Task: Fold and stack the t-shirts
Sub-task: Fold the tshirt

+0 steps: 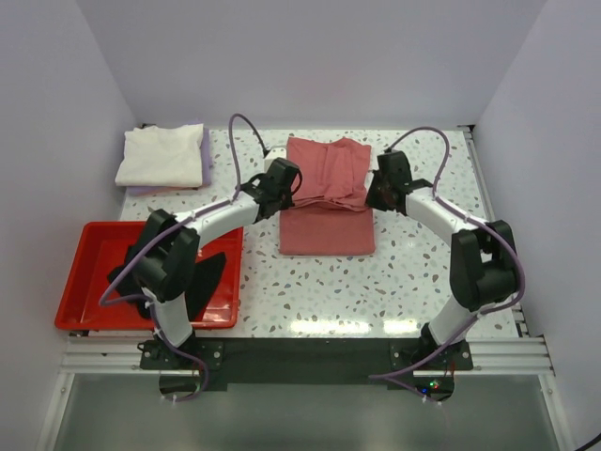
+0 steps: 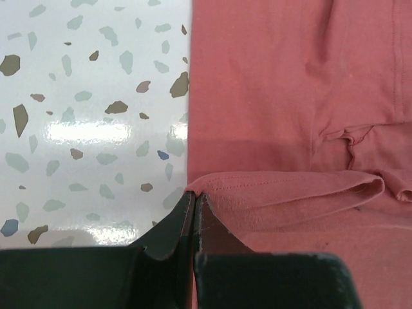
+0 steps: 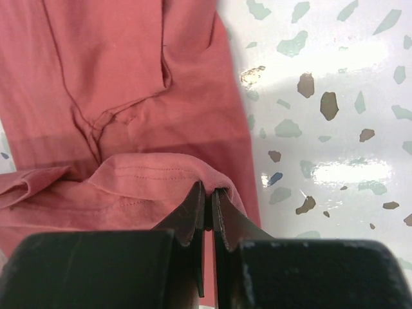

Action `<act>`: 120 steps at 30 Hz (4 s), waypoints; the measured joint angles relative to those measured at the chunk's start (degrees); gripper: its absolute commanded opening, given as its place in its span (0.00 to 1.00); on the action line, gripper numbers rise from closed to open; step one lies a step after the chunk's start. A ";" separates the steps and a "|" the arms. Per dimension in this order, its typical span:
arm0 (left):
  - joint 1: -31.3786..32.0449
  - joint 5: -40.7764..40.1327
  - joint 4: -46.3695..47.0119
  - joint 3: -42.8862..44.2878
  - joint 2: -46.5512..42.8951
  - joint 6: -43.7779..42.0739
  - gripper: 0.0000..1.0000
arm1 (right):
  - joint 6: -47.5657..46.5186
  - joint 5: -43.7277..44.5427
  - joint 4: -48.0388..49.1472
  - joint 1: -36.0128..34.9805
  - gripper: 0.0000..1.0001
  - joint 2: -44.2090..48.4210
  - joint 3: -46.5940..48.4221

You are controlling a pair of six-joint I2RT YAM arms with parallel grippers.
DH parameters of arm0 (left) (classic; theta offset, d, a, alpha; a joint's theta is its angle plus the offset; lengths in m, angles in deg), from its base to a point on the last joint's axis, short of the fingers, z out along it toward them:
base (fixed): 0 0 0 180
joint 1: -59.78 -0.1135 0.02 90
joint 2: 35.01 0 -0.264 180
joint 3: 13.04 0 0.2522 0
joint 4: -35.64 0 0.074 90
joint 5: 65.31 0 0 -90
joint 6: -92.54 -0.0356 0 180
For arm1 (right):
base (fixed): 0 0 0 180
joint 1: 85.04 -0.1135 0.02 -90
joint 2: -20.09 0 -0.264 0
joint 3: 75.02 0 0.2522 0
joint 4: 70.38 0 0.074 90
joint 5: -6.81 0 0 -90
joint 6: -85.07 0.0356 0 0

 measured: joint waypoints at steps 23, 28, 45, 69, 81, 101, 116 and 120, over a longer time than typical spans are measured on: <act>-2.82 6.08 4.11 4.33 8.24 -5.55 0.42 | -0.20 -2.78 0.48 3.26 0.32 -8.00 3.72; -3.30 7.87 3.98 5.75 8.66 -7.69 0.99 | -1.46 -3.19 -0.76 3.56 0.52 -8.04 6.40; -3.37 13.68 7.48 -19.91 -23.19 -2.01 1.00 | -3.32 -12.83 -0.74 3.56 0.99 16.87 -11.80; -2.10 23.04 15.23 -34.73 -19.61 5.62 0.63 | -0.85 -17.11 -0.02 3.56 0.94 26.58 -27.50; -2.12 23.56 18.12 -32.15 -12.63 7.04 0.27 | -0.28 -16.92 1.49 3.56 0.85 23.78 -28.52; -2.10 25.90 21.29 -32.04 -10.51 6.71 0.00 | 1.01 -17.22 6.71 3.56 0.32 12.48 -27.71; 2.23 25.86 22.91 -38.58 -16.20 7.52 0.00 | -1.86 -18.51 1.11 3.61 0.00 14.03 -27.17; 8.02 24.24 20.55 -42.38 -21.35 9.86 0.00 | -4.07 -18.56 -5.81 3.58 0.00 20.94 -28.57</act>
